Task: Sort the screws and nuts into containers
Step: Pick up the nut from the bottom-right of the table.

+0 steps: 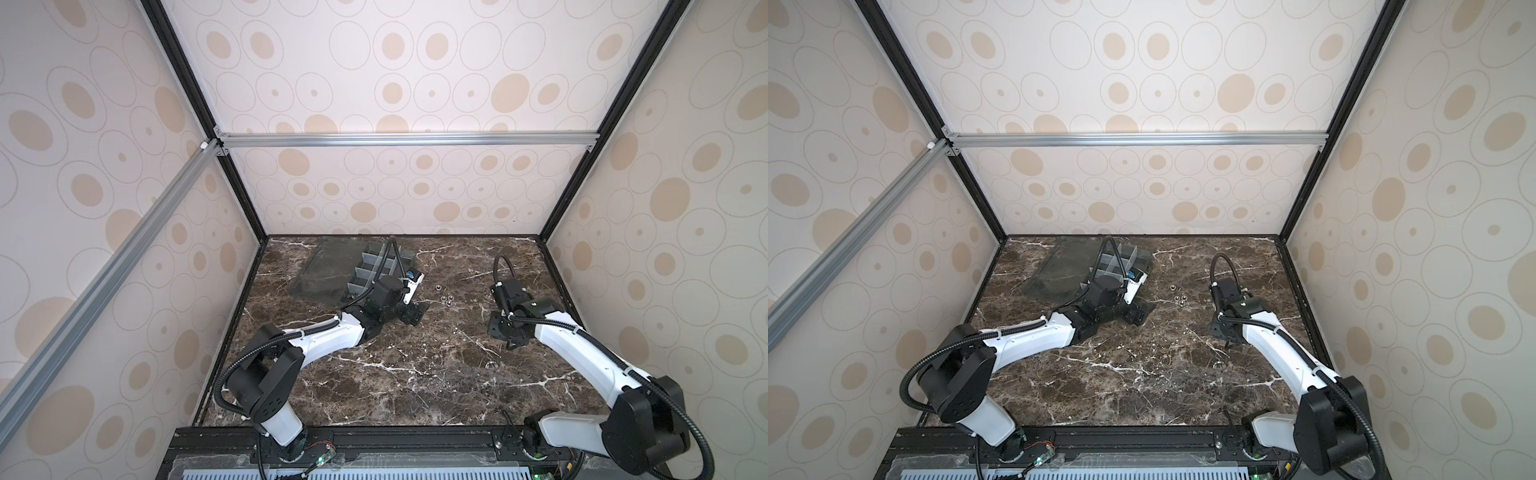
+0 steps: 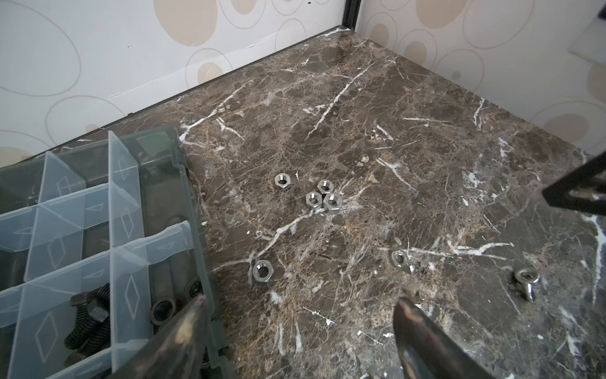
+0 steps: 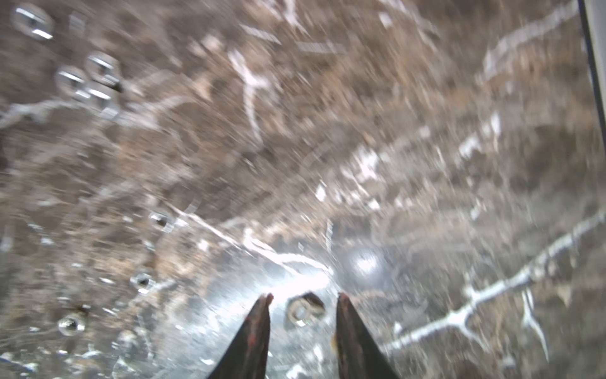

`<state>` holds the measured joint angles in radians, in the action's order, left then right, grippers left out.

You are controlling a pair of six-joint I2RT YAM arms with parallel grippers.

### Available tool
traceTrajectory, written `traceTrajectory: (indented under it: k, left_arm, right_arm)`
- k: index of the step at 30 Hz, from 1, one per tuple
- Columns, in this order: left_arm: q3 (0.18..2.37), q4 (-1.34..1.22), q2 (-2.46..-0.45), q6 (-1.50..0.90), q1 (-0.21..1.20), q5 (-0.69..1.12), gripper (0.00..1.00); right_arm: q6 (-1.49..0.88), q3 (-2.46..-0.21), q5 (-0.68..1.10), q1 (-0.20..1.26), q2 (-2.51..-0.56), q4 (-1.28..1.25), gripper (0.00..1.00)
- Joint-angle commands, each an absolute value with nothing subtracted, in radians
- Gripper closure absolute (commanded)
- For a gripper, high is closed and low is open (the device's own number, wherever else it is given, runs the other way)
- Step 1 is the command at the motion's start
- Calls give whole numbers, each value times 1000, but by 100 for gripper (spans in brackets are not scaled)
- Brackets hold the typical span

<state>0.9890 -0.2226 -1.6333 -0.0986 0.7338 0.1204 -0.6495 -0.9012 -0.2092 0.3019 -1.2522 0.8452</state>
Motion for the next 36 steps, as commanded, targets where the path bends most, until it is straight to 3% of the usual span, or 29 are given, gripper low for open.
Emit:
traceTrajectory:
  k: [1, 8, 21, 36]
  left_arm:
    - [1044, -196, -1637, -66, 741, 129, 13]
    - [1023, -191, -1625, -60, 744, 116, 13]
    - [1019, -180, -1618, -48, 743, 93, 13]
    - [1039, -160, -1640, -37, 744, 75, 13]
  right_arm:
    - [-842, -846, -119, 302, -1216, 921, 65]
    - [-1074, -681, -30, 304, -1134, 807, 68]
    - [-1098, -697, -50, 321, -1276, 644, 63]
    - [-1138, -613, -86, 319, -1297, 577, 67]
